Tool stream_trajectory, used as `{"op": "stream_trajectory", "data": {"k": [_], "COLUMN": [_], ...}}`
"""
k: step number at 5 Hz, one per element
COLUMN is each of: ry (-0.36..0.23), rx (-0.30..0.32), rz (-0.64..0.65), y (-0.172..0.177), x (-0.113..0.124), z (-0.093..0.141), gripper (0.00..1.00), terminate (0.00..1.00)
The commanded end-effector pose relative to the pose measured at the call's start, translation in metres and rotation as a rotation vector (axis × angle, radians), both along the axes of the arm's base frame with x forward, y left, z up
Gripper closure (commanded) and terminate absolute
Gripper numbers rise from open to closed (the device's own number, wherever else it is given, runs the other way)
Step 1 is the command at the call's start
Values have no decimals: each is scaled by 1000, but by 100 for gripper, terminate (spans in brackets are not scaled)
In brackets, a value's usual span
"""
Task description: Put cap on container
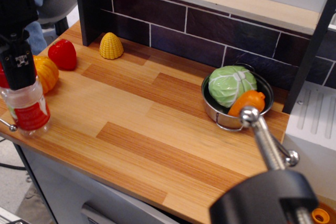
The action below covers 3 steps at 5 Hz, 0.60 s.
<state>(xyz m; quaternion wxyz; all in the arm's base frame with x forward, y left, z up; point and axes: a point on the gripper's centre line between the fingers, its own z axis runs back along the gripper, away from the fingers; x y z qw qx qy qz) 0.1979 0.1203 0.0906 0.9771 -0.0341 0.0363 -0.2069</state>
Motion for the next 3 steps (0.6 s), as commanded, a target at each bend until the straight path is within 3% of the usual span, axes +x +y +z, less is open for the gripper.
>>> {"op": "stream_trajectory", "data": {"k": [1,2,3], "ry": [-86,-164,-208], "rx": [59,93,141], "rz": [2,3,39], "y": [-6,-5,-9], "x": [-4,8,21], "z": [-1,-8,-9], "gripper": [100,100,0], "terminate": [0,0,100]}}
